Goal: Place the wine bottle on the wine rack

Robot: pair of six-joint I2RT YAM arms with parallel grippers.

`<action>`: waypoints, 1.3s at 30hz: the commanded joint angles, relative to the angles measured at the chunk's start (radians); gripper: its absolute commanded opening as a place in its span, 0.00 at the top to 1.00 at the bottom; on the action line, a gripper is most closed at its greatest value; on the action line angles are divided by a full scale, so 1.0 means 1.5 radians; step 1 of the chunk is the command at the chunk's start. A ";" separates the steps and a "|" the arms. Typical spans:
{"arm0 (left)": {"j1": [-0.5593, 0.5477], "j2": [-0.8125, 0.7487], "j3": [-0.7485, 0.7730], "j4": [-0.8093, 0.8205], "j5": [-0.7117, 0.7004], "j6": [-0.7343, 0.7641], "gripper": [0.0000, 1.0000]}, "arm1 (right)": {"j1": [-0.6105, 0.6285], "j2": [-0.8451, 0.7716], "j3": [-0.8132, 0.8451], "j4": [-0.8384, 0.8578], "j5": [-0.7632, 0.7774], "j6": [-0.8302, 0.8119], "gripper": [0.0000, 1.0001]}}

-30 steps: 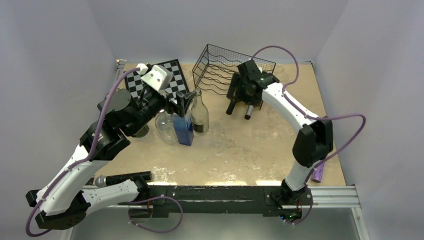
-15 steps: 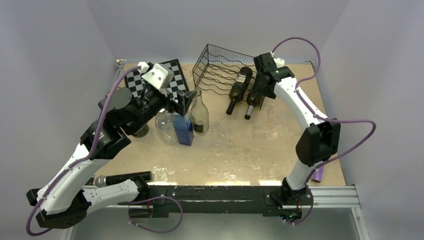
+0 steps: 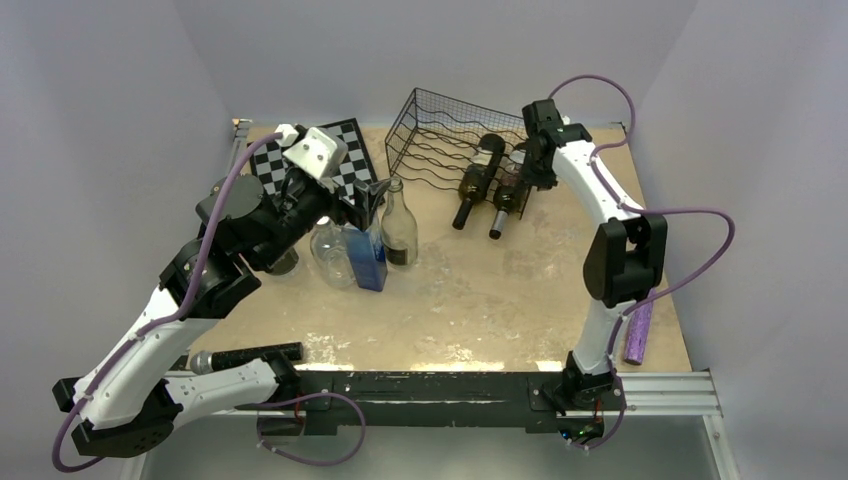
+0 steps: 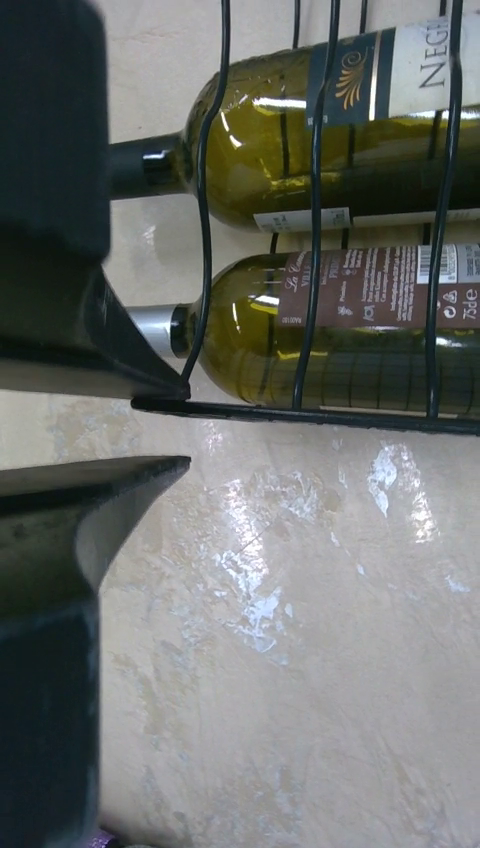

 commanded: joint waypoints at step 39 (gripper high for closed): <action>0.003 -0.012 -0.007 -0.003 -0.023 0.019 0.05 | -0.134 -0.223 -0.148 0.007 0.102 0.089 0.24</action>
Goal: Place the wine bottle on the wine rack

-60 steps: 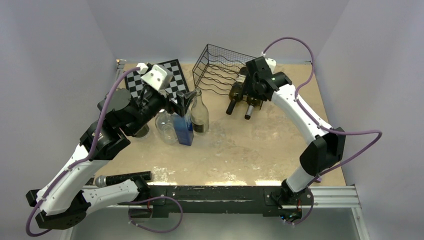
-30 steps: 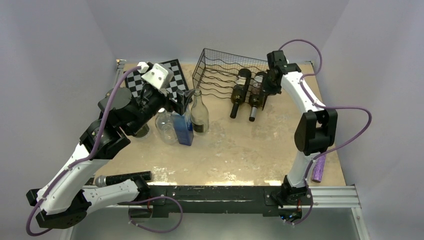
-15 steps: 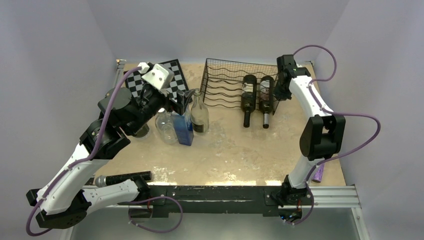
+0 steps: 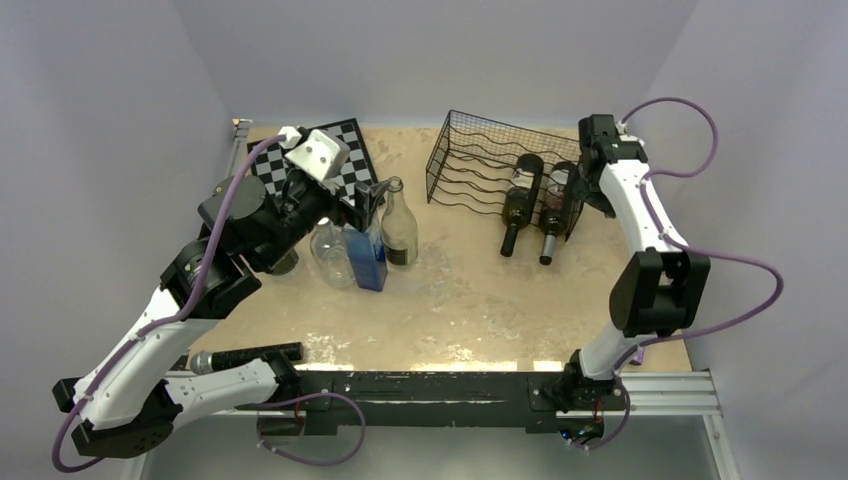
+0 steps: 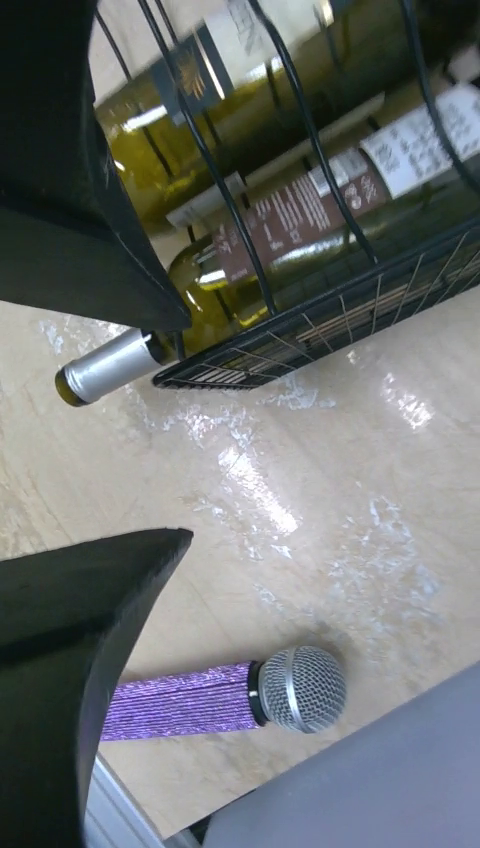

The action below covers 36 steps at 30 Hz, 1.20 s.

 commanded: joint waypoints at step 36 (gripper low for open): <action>0.007 -0.139 -0.061 0.140 -0.229 0.088 0.06 | 0.591 -0.116 0.010 0.510 -0.550 -0.463 0.01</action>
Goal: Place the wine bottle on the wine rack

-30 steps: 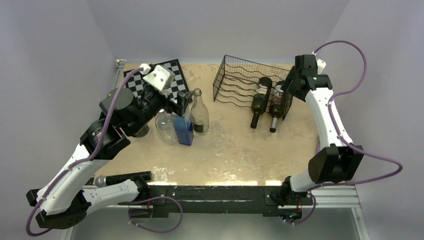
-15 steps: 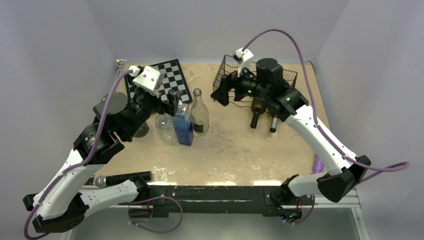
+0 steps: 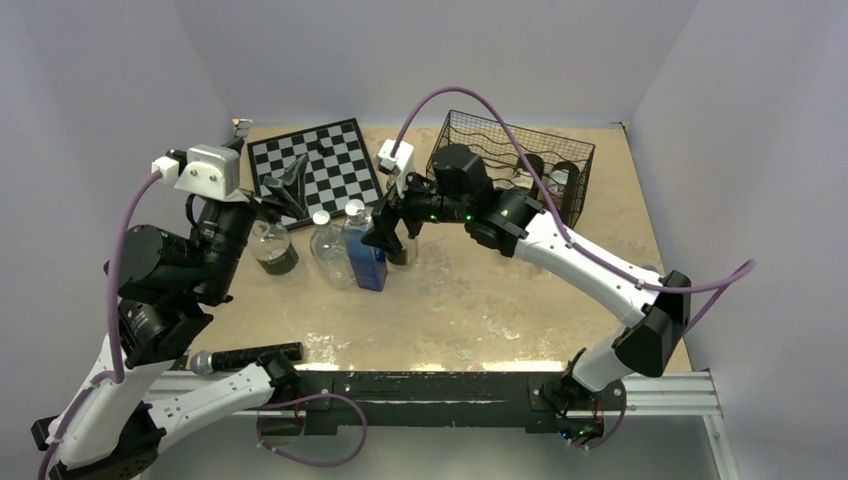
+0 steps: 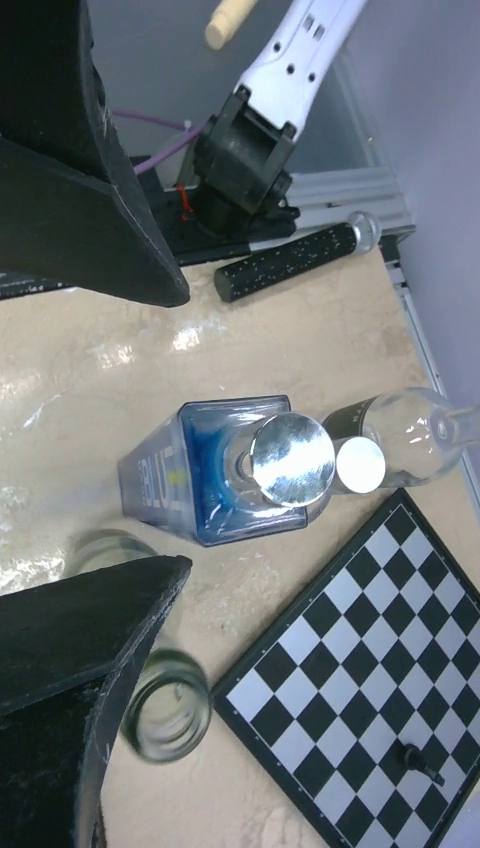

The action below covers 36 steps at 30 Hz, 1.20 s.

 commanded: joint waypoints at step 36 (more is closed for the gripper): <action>0.002 0.025 -0.009 0.018 0.005 0.032 0.06 | 0.033 0.141 0.044 0.060 0.049 -0.100 0.47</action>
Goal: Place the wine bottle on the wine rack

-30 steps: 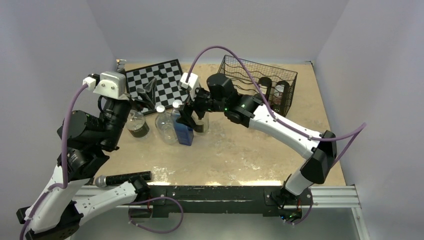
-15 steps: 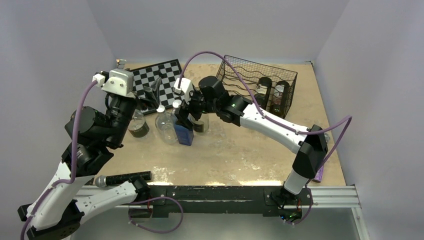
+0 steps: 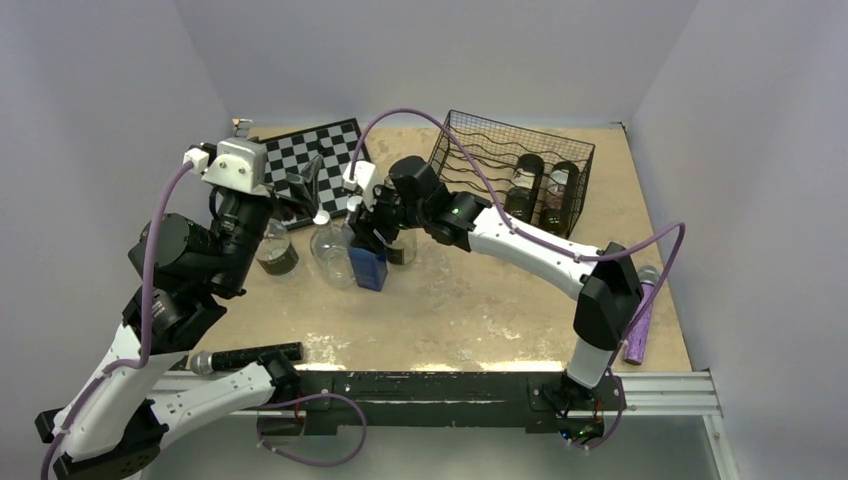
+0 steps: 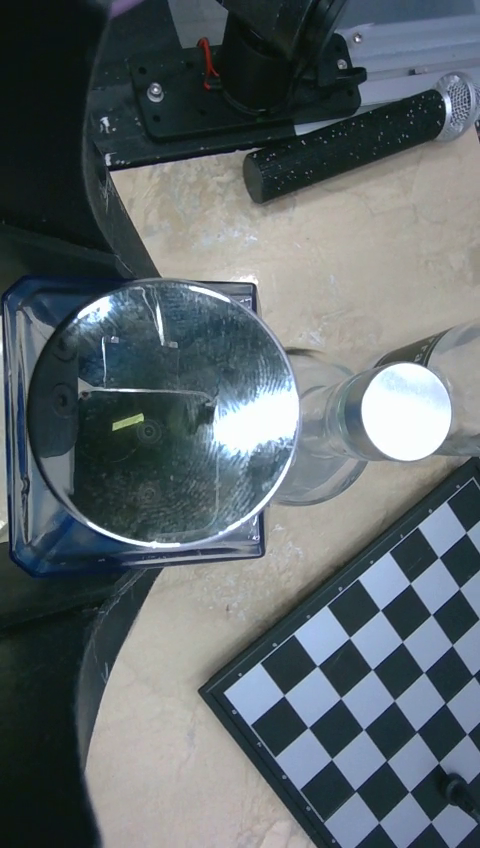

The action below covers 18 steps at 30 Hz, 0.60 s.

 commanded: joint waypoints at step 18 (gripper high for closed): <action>0.002 0.000 -0.004 0.021 0.006 -0.020 0.06 | 0.029 -0.192 -0.002 0.005 -0.059 0.080 1.00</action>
